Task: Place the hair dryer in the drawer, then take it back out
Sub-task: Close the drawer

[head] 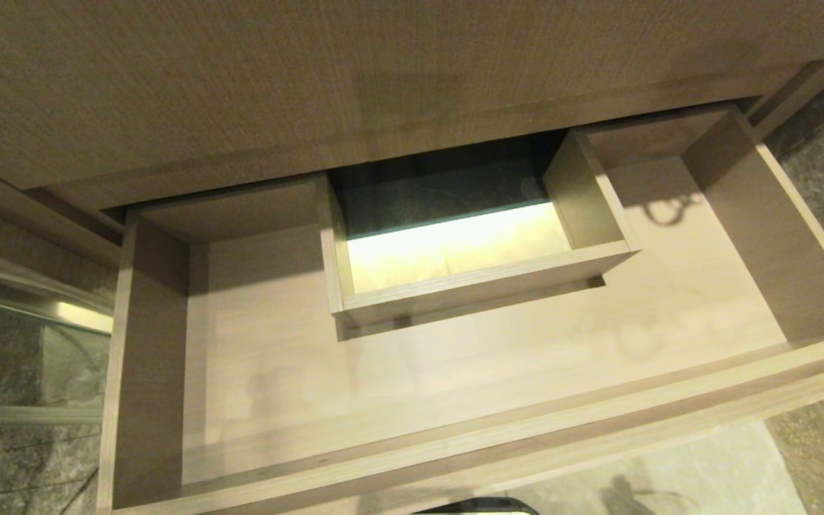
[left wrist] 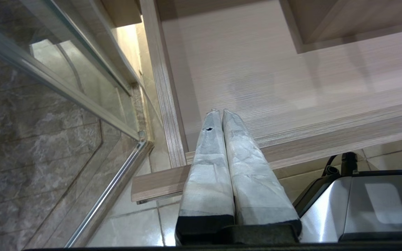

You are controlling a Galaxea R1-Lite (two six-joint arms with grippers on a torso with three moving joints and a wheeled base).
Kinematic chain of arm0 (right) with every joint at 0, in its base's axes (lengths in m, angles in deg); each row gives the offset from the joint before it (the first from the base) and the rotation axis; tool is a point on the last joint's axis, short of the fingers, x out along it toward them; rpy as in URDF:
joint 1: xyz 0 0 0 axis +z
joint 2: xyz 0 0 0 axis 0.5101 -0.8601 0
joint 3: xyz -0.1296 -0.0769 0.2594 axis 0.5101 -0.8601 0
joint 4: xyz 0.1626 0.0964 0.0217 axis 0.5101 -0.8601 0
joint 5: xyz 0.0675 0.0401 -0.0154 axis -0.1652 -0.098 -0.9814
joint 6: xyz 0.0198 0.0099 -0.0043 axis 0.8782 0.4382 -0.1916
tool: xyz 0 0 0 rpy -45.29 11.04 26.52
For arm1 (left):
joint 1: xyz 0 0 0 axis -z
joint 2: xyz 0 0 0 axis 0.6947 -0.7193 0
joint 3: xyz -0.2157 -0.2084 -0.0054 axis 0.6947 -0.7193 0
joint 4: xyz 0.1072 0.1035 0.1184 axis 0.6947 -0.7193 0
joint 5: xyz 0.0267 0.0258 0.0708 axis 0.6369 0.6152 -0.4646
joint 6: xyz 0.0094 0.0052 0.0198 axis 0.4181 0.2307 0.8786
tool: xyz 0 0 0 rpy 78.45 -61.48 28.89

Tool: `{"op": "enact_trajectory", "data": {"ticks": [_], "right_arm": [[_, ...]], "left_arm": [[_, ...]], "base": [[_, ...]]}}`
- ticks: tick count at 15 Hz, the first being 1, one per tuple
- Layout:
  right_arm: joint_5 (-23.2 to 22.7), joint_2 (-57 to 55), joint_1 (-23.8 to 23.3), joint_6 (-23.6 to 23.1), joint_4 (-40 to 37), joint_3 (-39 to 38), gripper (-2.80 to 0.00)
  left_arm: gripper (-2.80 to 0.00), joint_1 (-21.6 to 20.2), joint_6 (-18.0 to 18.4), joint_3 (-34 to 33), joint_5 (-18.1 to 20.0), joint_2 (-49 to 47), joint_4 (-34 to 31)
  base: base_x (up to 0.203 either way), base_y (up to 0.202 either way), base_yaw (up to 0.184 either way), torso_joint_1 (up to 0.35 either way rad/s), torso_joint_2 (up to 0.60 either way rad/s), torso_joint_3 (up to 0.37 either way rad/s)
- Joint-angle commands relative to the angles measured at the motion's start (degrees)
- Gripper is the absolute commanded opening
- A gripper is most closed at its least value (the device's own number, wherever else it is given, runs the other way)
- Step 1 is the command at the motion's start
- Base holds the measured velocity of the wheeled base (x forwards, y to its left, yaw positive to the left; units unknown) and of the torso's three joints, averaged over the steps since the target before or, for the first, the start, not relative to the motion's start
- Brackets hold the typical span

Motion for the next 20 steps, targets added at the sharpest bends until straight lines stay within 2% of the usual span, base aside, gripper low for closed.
{"op": "enact_trajectory", "data": {"ticks": [1,5,6,9,15,16,18,20], "right_arm": [[-0.19,0.01,0.09,-0.04,-0.33,-0.30,-2.80],[0.53,-0.08,0.27,-0.05,-0.06,-0.71,-2.80],[2.15,-0.08,0.42,-0.04,-0.14,-0.82,-2.80],[11.17,-0.06,1.28,0.03,-1.53,-2.61,-2.80],[11.93,-5.13,5.28,0.17,-5.51,-3.50,-2.80],[11.88,-7.76,5.36,1.01,-6.59,-3.60,-2.80],[12.27,-15.03,5.36,5.63,-9.70,-3.46,-2.80],[14.45,-23.10,4.97,9.12,-13.87,-3.02,-2.80]], "left_arm": [[-2.80,-0.01,-0.04,0.00,-0.01,0.00,0.01],[-2.80,-0.01,-0.04,-0.09,-0.01,0.00,0.01],[-2.80,-0.01,-0.03,-0.09,-0.01,0.00,0.01],[-2.80,-0.01,-0.04,-0.09,-0.01,0.00,0.01],[-2.80,-0.01,-0.04,-0.09,-0.01,0.00,0.01],[-2.80,-0.01,-0.04,-0.09,-0.01,0.00,0.01],[-2.80,-0.01,-0.04,-0.09,-0.01,0.00,0.01],[-2.80,-0.01,-0.04,-0.09,-0.01,0.00,0.01]], "base": [[0.000,0.000,0.000,0.002,0.04,0.046],[0.000,0.006,-0.034,0.000,0.01,0.048],[-0.001,0.005,-0.133,0.005,0.00,0.054],[0.002,-0.001,-0.104,0.005,0.01,0.033],[0.000,0.000,0.000,0.000,0.00,0.000],[0.000,0.000,0.000,0.000,0.00,0.000],[0.000,0.000,0.000,0.000,0.00,0.000],[0.000,0.000,0.000,0.000,0.00,0.000]]}}
